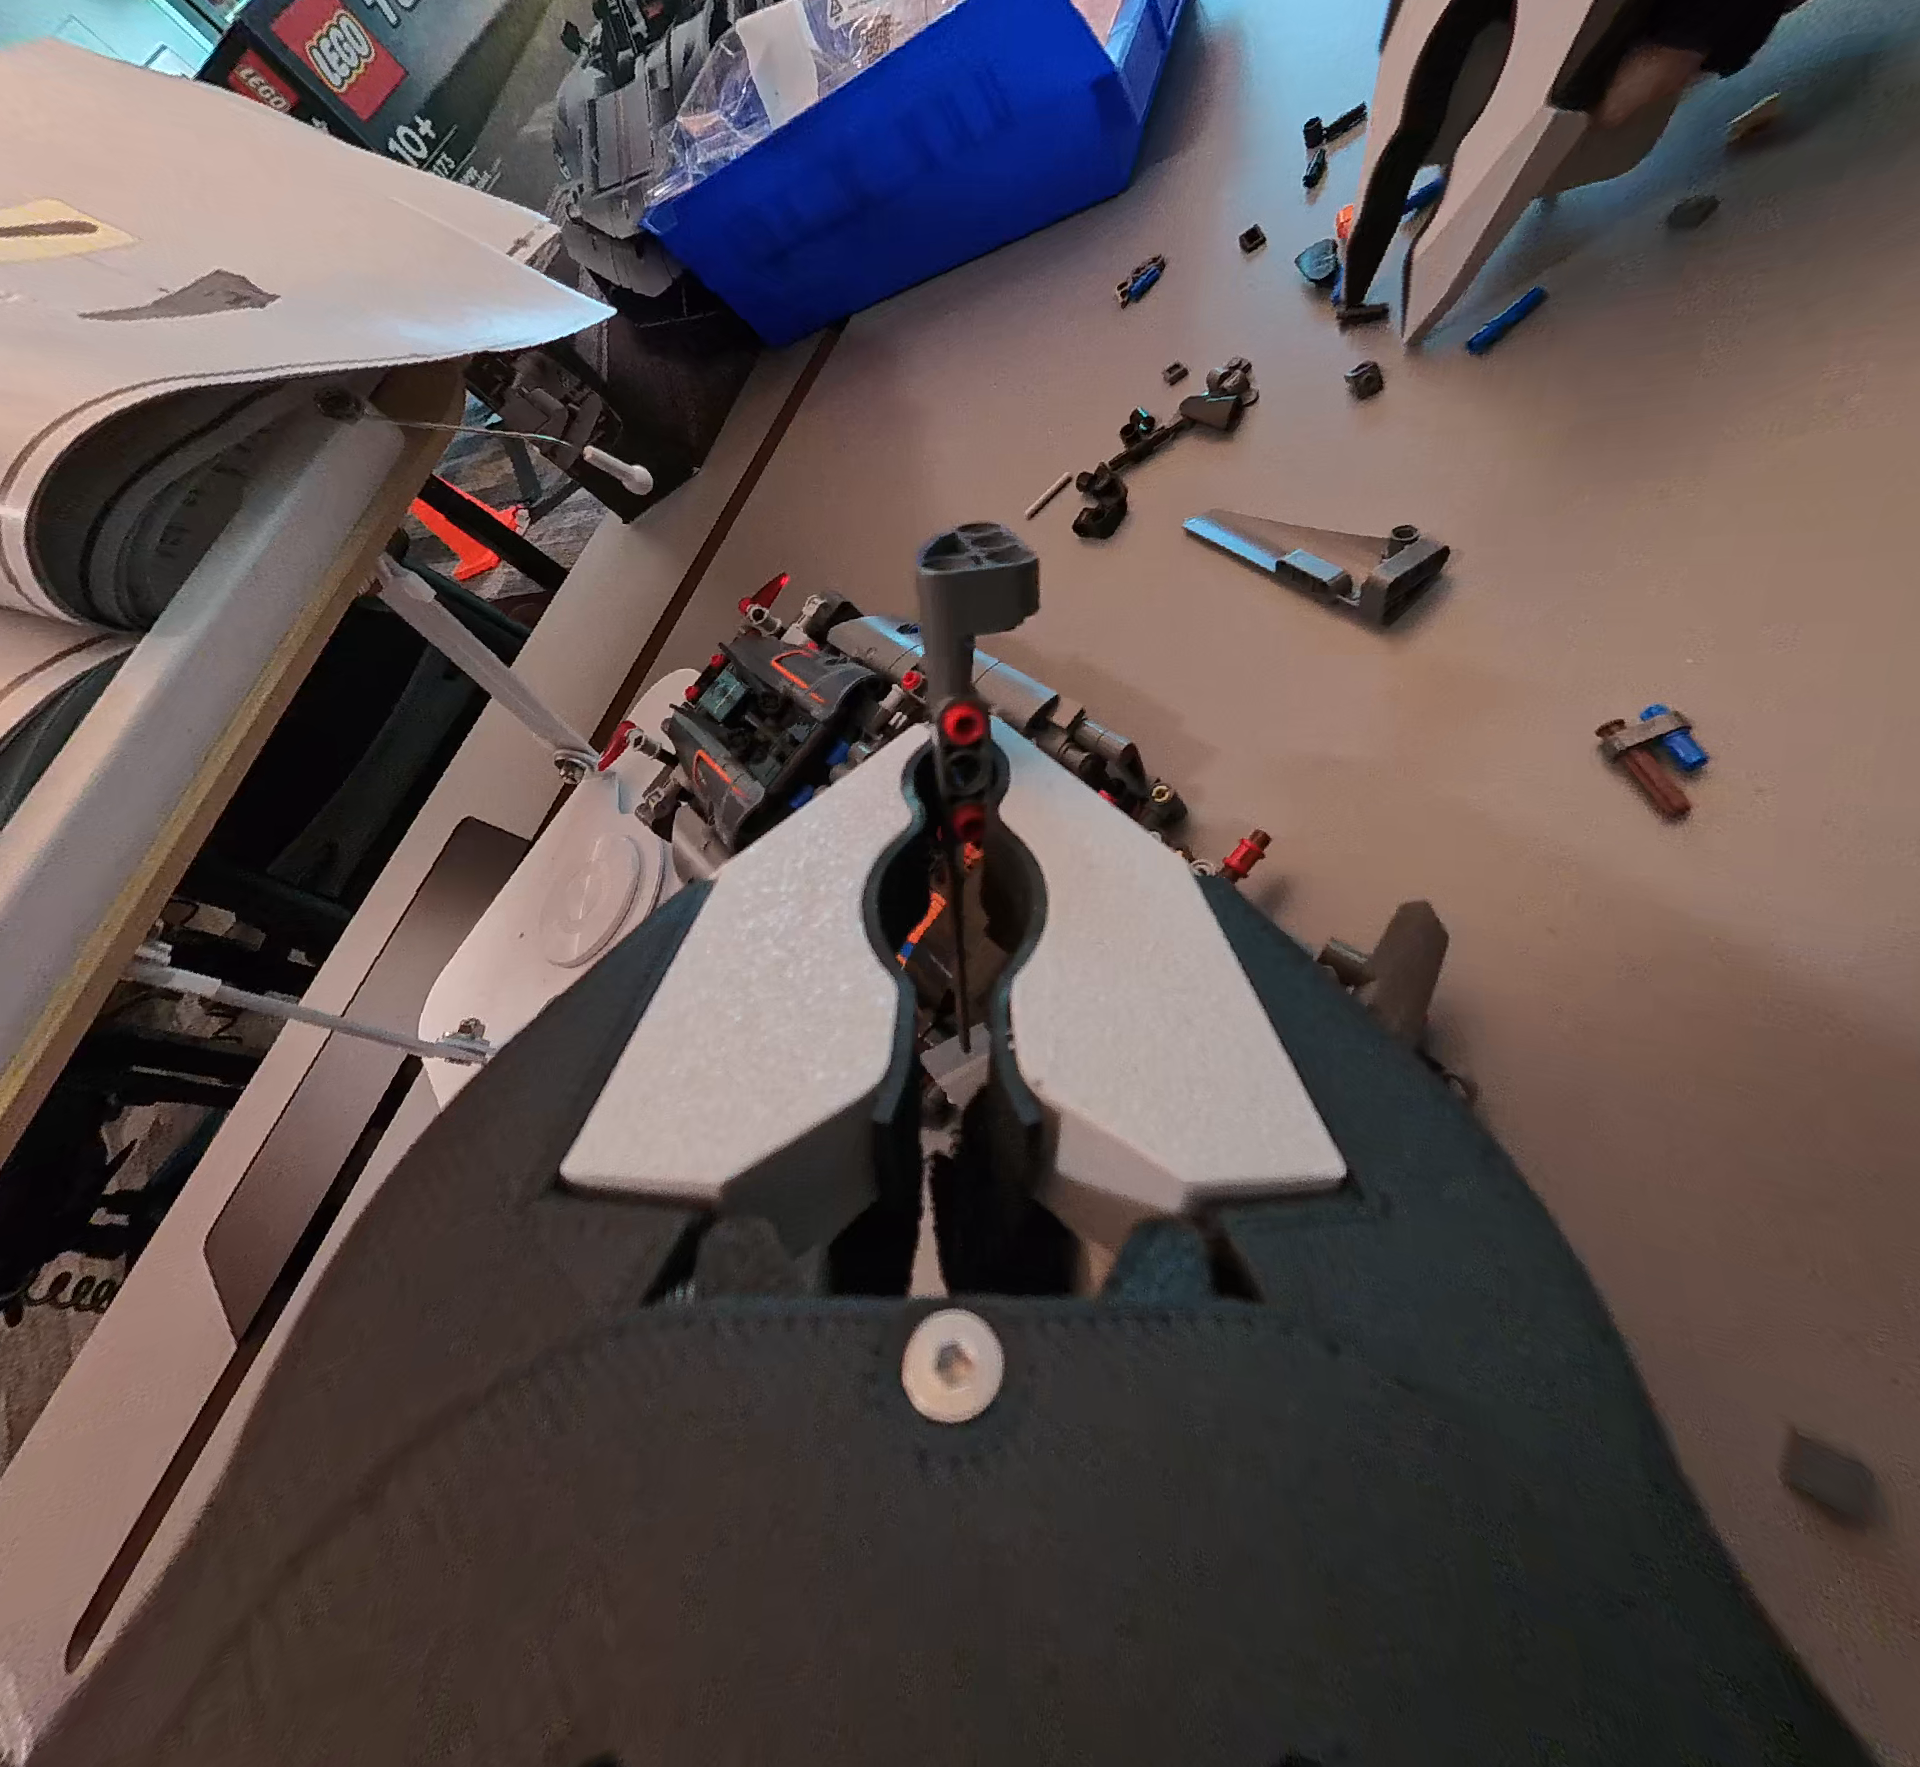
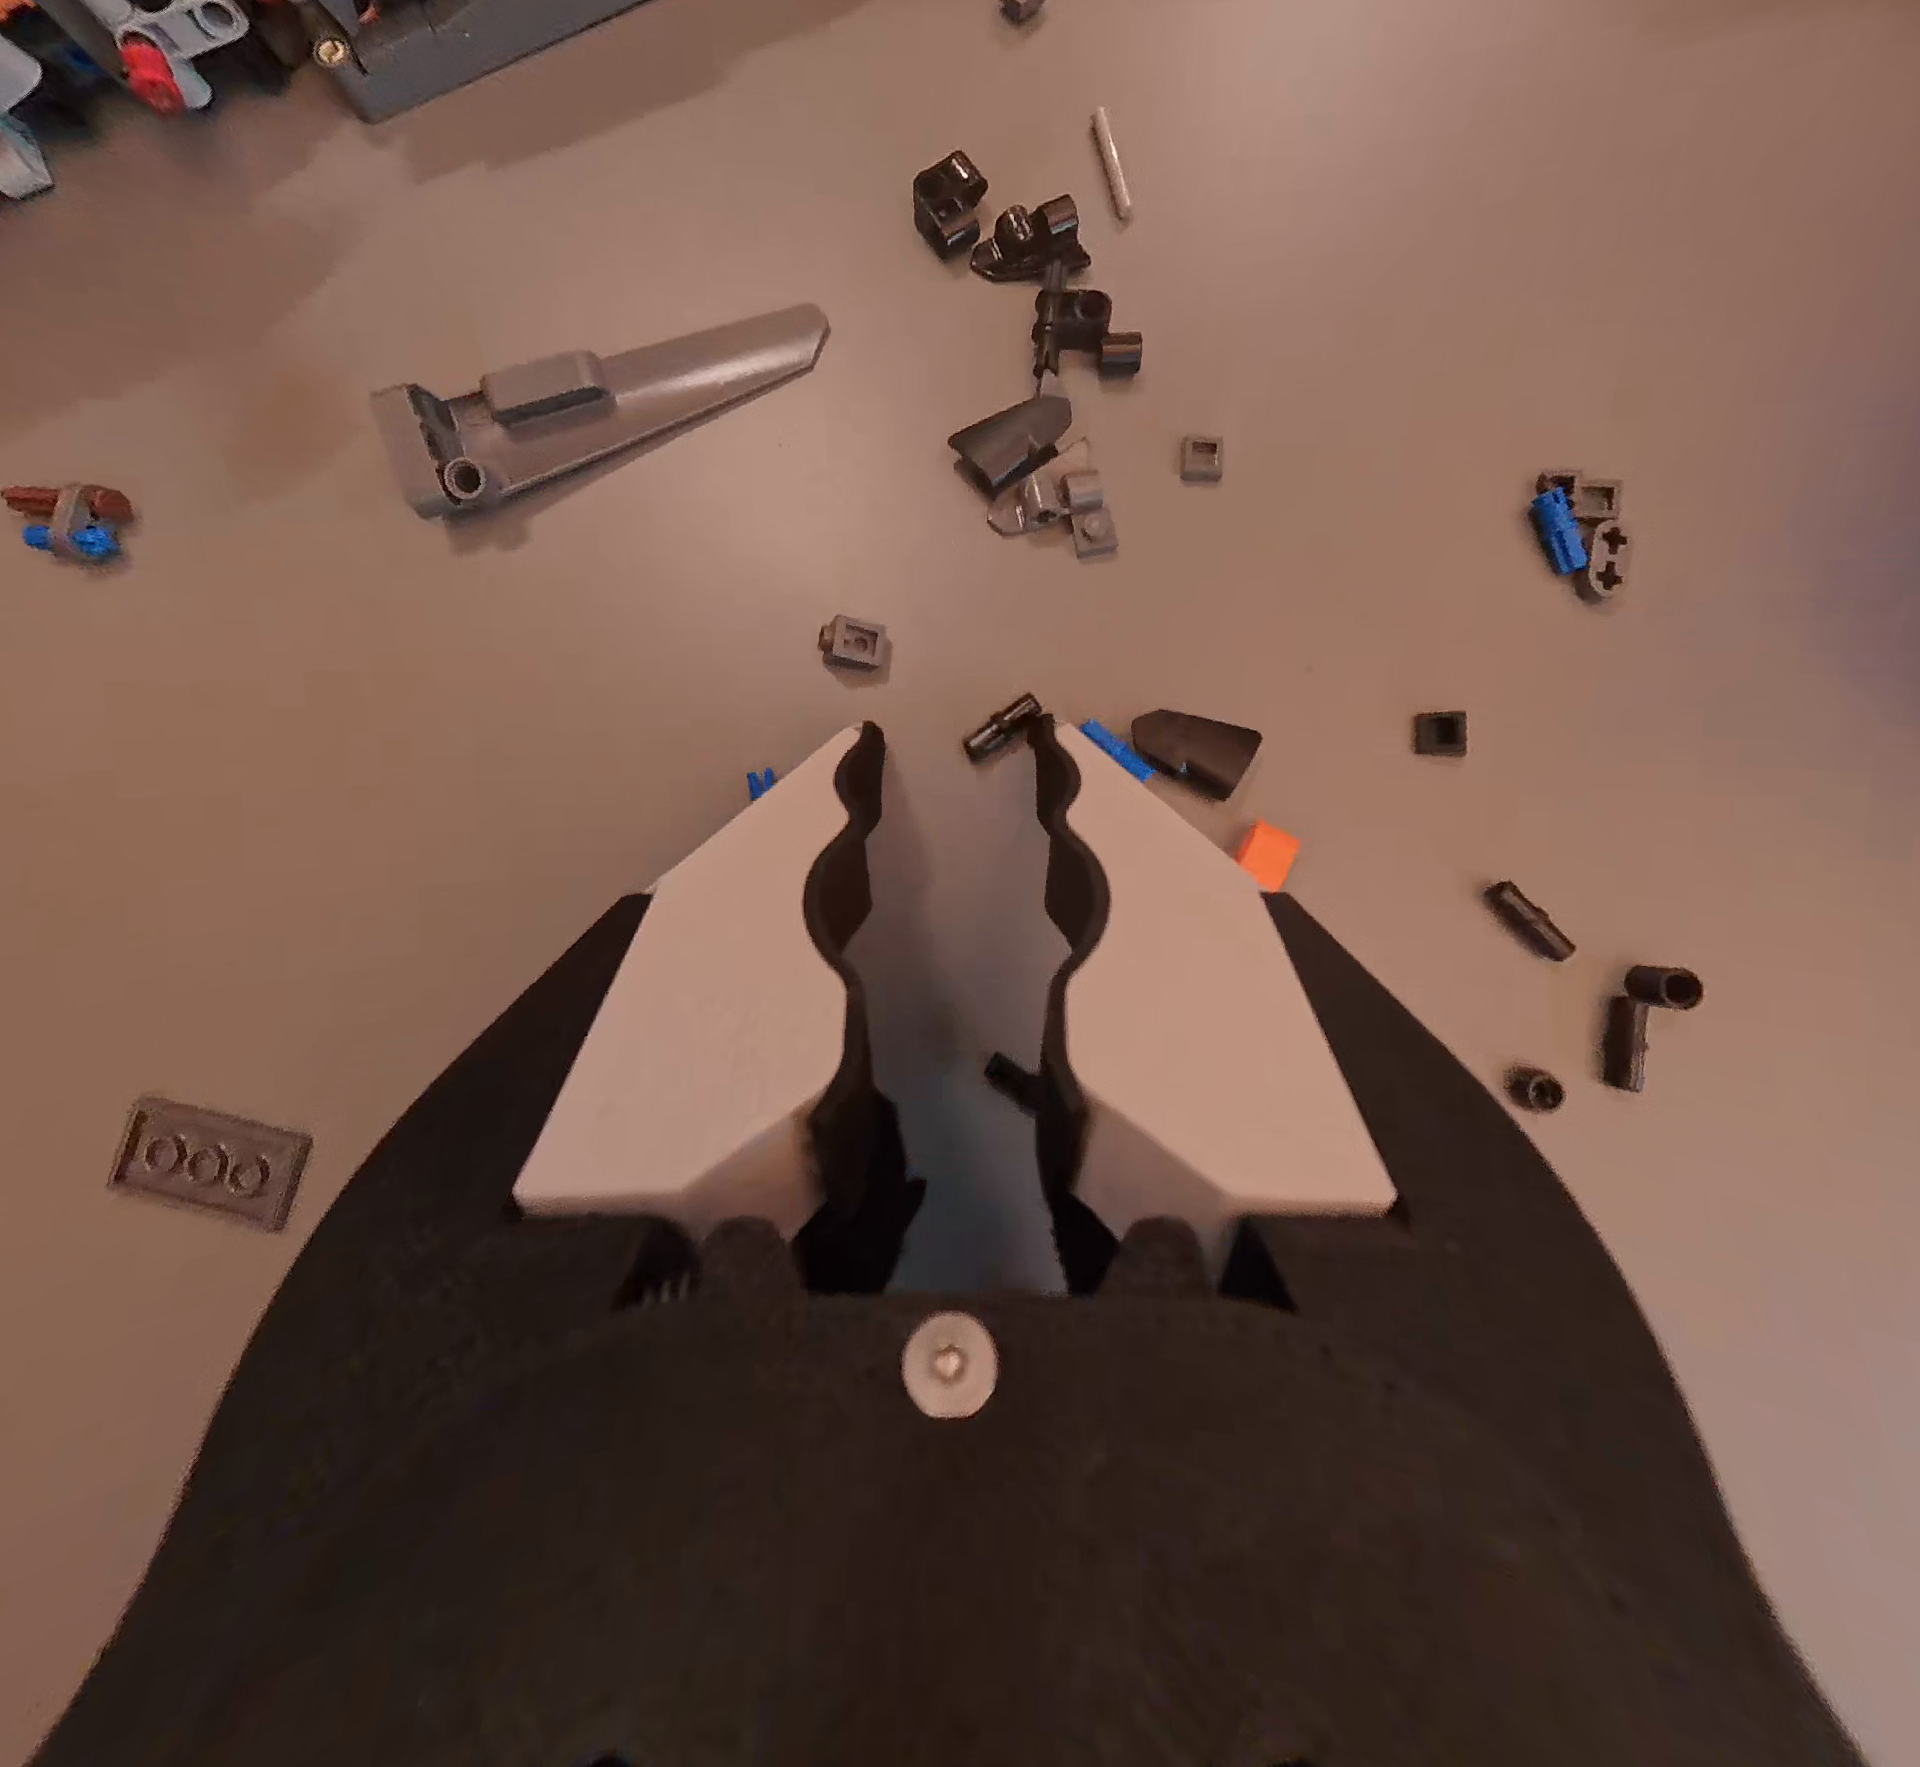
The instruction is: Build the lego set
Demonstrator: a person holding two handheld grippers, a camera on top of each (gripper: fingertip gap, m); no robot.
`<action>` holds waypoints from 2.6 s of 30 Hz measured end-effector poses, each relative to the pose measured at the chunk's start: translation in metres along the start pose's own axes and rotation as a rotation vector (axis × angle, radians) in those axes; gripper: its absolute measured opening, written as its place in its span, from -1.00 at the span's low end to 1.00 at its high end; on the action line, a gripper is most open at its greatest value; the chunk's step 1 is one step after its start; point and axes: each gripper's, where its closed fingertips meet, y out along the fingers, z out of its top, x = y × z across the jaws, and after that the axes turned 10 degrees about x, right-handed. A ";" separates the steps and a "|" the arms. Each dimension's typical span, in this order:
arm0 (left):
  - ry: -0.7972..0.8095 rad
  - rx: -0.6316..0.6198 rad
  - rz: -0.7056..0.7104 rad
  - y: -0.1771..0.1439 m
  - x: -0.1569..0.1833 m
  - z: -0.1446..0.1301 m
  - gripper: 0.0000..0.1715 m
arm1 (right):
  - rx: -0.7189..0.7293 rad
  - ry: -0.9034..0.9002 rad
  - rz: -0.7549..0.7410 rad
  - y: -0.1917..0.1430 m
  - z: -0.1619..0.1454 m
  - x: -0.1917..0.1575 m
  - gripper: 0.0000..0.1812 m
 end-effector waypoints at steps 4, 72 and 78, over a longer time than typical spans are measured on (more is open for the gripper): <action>-0.001 -0.001 -0.004 0.000 0.001 0.000 -1.00 | -0.014 -0.049 -0.022 0.000 0.002 0.005 -0.73; 0.340 -0.349 -0.084 -0.025 0.136 -0.040 -0.91 | 0.327 -0.346 0.324 0.005 0.050 -0.128 -0.98; 0.305 -0.340 -0.089 -0.026 0.136 -0.042 -0.97 | 0.334 -0.345 0.319 0.004 0.050 -0.126 -0.98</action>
